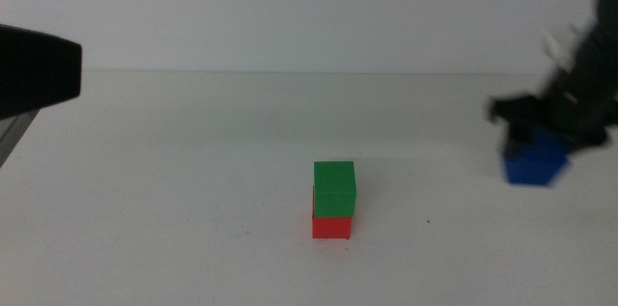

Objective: Stack red cubes first, then green, then blue cubes in a specific spot.

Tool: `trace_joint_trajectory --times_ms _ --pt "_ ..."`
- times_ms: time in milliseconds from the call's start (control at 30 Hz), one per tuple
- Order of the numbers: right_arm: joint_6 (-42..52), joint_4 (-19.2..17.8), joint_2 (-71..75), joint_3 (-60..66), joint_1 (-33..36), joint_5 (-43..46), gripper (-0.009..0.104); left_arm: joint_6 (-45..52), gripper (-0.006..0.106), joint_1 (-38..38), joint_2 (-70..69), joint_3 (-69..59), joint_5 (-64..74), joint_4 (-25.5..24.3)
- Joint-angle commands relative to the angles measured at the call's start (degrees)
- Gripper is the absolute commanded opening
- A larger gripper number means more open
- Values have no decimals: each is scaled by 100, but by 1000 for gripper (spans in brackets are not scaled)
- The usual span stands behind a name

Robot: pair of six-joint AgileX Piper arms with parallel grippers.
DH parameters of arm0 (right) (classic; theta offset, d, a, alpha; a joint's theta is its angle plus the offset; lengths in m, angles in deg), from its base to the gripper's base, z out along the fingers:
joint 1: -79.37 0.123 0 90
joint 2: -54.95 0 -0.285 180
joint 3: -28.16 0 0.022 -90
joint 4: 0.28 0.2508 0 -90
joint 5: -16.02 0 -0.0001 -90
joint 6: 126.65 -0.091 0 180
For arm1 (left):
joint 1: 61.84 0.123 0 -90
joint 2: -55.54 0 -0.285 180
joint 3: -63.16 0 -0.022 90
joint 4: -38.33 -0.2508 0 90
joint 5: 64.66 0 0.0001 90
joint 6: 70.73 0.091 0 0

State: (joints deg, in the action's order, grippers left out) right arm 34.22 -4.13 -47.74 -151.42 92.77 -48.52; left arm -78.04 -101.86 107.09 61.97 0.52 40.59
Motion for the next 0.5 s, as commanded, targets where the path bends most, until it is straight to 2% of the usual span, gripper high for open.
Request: trace_joint_trajectory --times_ms 0,100,200,467 --pt "-904 -166 31 -617 727 -542 4 2 94 8 -17 4 -76 18" --pt "-1490 -473 -160 -1231 1613 -542 4 2 94 8 -17 4 -76 18" --pt "-1924 -513 -537 -1791 2290 -542 4 2 94 8 -17 4 -76 18" --pt "-2207 -490 -1464 -3013 2950 -542 3 2 94 8 -17 4 -76 18"
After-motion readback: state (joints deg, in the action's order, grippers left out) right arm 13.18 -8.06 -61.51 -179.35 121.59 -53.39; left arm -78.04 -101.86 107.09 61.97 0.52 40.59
